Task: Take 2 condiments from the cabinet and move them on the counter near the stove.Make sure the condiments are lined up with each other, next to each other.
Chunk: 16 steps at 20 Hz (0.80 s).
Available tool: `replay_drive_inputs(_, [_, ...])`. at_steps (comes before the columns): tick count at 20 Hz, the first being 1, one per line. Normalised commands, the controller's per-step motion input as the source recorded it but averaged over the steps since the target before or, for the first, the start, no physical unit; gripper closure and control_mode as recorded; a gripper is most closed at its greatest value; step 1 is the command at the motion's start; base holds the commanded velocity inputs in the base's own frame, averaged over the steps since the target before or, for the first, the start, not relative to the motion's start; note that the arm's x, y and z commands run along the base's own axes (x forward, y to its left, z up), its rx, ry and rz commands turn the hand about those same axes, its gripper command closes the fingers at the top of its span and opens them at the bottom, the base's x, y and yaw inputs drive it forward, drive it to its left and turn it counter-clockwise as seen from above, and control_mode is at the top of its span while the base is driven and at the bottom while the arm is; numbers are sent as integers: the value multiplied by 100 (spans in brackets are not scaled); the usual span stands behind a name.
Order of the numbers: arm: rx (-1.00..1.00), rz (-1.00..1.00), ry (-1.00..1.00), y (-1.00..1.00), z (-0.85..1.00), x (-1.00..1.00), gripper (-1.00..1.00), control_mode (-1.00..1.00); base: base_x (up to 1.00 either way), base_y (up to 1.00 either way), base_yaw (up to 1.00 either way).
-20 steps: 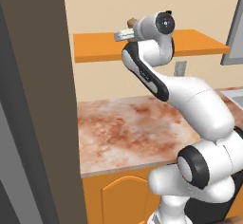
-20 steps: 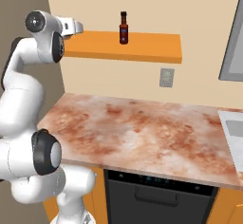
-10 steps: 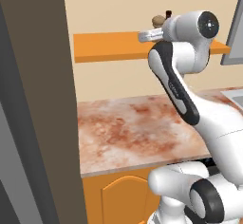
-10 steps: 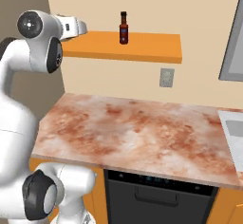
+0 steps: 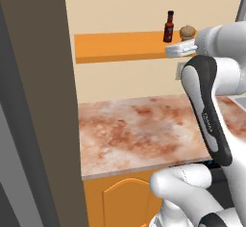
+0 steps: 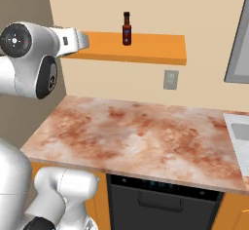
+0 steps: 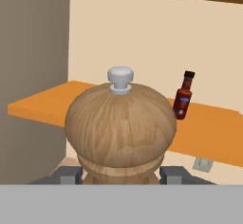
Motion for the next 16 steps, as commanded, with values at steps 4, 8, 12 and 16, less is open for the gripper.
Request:
replay_drive_inputs(4, [-3, 0, 0, -21, -28, -66, 100, -100, 0, 0, 0])
replay_drive_inputs(8, [0, -1, 0, -1, -31, -56, 100, -100, 0, 0, 0])
replay_drive_inputs(12, [0, -2, 0, 0, -22, -53, 100, -100, 0, 0, 0])
replay_drive_inputs(16, [0, -5, 2, 0, -20, -40, 100, -100, 0, 0, 0])
